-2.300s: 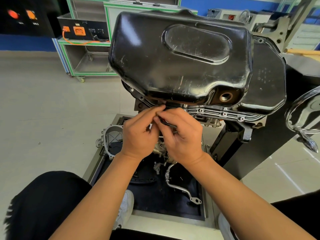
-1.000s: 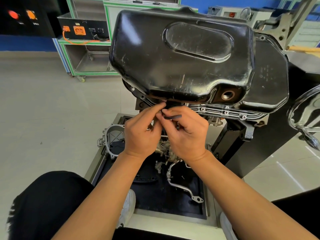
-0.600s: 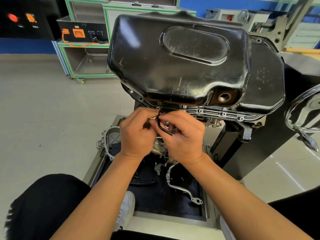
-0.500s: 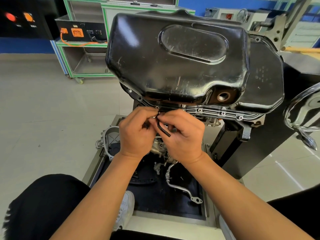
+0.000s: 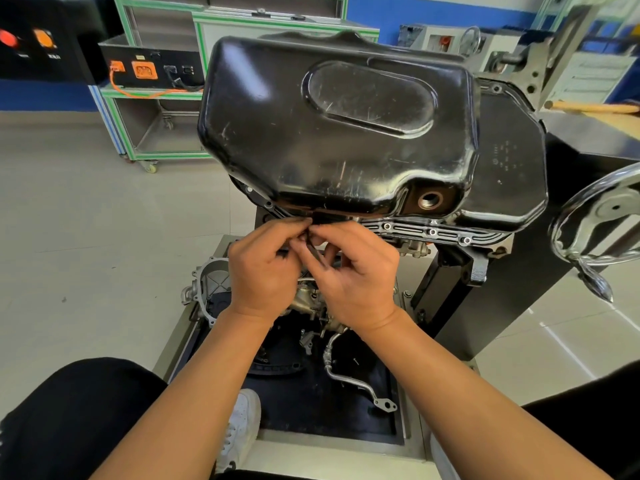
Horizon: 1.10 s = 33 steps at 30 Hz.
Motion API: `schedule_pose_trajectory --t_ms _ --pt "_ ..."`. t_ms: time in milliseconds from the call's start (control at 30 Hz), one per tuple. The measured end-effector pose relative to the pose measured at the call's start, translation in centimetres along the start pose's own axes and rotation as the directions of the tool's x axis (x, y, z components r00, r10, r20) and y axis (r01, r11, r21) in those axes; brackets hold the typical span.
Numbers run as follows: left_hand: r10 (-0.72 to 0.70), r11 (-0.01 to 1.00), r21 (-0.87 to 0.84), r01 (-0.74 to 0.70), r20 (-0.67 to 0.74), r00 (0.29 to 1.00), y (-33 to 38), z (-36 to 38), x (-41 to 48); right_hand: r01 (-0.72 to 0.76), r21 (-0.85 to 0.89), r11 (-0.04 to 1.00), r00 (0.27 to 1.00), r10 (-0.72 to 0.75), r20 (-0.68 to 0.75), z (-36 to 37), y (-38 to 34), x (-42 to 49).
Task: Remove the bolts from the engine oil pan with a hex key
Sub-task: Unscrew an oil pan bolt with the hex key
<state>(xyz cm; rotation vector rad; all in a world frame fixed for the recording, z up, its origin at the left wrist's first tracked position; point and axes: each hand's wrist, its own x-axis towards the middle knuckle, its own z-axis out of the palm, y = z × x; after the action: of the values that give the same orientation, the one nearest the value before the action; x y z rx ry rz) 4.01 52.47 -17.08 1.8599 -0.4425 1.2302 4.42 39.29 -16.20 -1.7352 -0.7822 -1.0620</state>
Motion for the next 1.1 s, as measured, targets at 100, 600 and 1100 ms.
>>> schedule_pose_trajectory --t_ms 100,600,1100 --pt "-0.012 0.999 0.038 0.012 -0.019 1.0 0.04 0.04 0.36 0.011 0.01 1.0 1.0 -0.011 0.003 -0.23 -0.09 0.49" --pt "0.034 0.999 0.021 -0.034 0.005 0.999 -0.12 -0.26 0.0 0.022 -0.04 0.999 1.0 -0.021 0.019 0.13 -0.58 0.01" --pt "0.04 0.998 0.037 -0.043 0.074 0.996 0.15 -0.74 0.0 0.082 -0.029 0.996 0.995 -0.08 0.067 0.43 0.14 -0.47"
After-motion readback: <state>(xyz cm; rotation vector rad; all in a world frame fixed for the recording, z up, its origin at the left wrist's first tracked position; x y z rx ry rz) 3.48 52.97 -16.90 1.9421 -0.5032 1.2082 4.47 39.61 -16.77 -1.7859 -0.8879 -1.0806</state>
